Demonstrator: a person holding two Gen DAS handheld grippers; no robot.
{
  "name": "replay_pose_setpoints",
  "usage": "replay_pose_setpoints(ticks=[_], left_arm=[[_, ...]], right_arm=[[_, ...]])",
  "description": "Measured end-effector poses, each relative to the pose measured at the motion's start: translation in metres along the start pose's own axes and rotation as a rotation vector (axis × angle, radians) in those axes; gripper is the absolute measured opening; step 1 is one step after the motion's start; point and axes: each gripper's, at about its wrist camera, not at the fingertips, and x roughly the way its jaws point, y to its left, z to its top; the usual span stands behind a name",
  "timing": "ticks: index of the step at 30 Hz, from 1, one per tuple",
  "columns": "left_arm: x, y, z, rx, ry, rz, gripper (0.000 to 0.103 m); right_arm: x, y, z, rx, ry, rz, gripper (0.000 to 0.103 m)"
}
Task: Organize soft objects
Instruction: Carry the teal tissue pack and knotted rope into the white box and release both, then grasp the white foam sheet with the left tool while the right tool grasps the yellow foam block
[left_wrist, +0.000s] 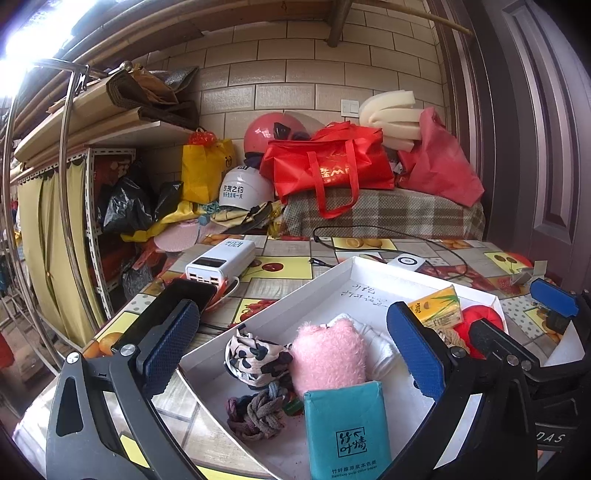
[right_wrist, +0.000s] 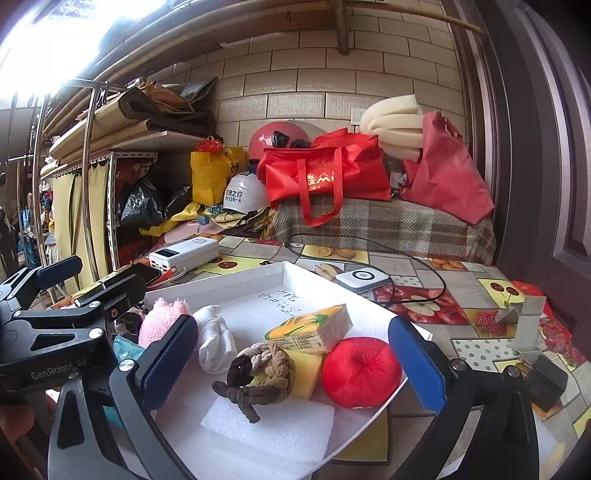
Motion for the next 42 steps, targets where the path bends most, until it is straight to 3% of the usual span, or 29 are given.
replay_pose_setpoints(ticks=[6, 12, 17, 25, 31, 39, 42], left_arm=[[-0.010, -0.009, -0.003, 0.016, 0.000, -0.034, 0.103], [-0.027, -0.031, -0.008, 0.054, 0.007, -0.125, 0.103], [-0.042, -0.057, -0.013, 0.096, 0.012, -0.192, 0.103], [-0.059, -0.097, -0.020, 0.175, 0.021, -0.267, 0.103], [-0.058, -0.124, -0.023, 0.183, 0.082, -0.382, 0.103], [-0.067, -0.186, -0.029, 0.308, 0.124, -0.537, 0.102], [-0.067, -0.204, -0.031, 0.347, 0.144, -0.563, 0.102]], right_arm=[[-0.023, 0.013, -0.007, -0.072, -0.009, -0.059, 0.103], [-0.054, 0.008, -0.020, -0.099, 0.003, -0.021, 0.103], [-0.085, -0.031, -0.031, 0.002, 0.008, 0.040, 0.103], [-0.117, -0.099, -0.046, 0.081, 0.048, -0.034, 0.103], [-0.124, -0.147, -0.056, 0.081, 0.129, -0.063, 0.103], [-0.091, -0.182, -0.072, 0.050, 0.352, 0.017, 0.102], [-0.079, -0.182, -0.073, 0.026, 0.390, 0.080, 0.088]])
